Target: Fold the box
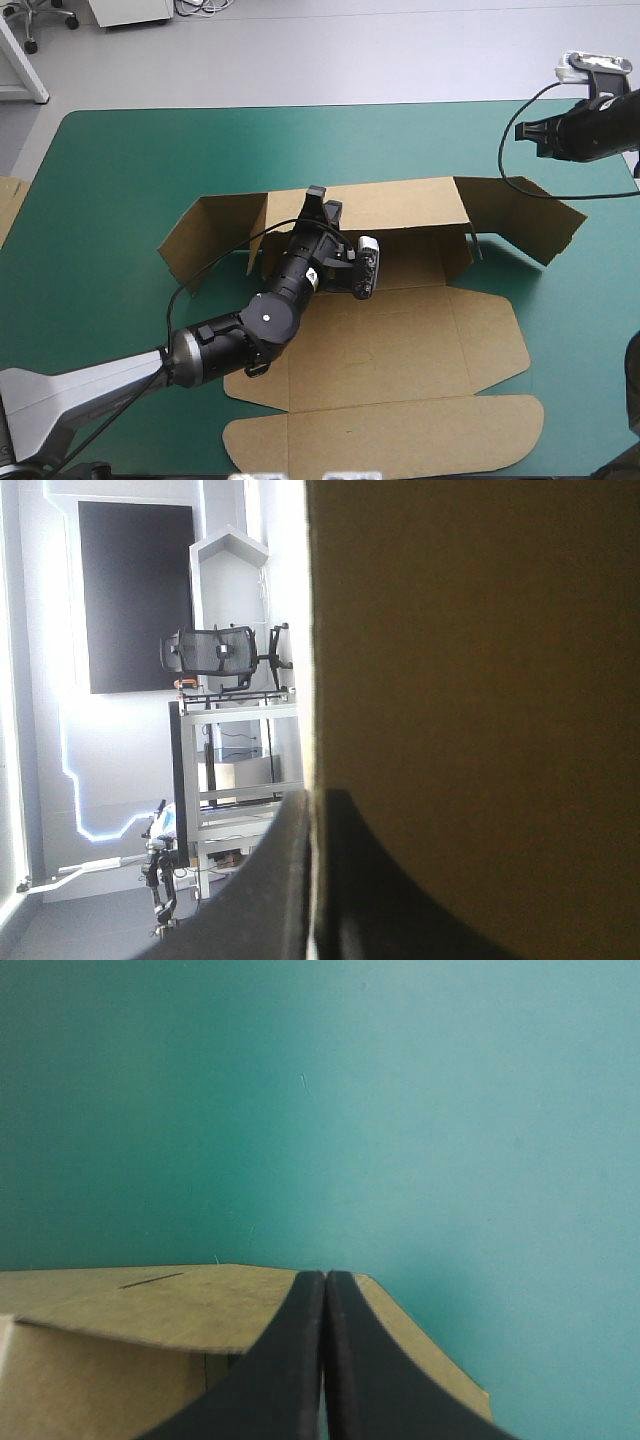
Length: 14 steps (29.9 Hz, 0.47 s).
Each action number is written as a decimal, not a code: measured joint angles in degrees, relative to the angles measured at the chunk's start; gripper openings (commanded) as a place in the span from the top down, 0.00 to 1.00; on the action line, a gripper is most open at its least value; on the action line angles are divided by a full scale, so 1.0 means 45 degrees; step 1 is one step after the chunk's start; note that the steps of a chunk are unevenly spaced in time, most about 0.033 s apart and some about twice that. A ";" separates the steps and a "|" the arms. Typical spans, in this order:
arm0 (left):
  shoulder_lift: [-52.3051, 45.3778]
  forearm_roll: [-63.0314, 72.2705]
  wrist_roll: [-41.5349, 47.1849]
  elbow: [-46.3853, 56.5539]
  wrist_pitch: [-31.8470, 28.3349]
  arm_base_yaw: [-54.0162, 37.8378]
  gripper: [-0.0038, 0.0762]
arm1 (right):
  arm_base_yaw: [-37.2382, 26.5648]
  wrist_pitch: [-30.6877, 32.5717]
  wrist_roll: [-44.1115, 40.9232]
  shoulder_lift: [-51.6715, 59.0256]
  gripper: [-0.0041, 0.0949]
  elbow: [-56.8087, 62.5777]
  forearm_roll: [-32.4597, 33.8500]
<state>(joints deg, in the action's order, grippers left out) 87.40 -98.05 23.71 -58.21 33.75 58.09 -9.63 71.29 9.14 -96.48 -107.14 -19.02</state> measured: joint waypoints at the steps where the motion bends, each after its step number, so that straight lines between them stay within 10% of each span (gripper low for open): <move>1: 0.0000 0.0000 0.0000 0.0000 0.0000 0.0000 0.96 | -0.0056 -0.0011 0.0067 -0.0320 0.98 0.0000 -0.0153; 14: 0.0000 0.0000 0.0000 0.0006 0.0041 0.0000 0.96 | -0.0108 -0.0011 0.0647 -0.1557 0.98 0.0052 -0.1287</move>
<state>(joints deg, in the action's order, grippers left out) 87.40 -98.05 23.71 -58.18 33.93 58.09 -10.11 71.24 12.06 -103.49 -106.91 -24.81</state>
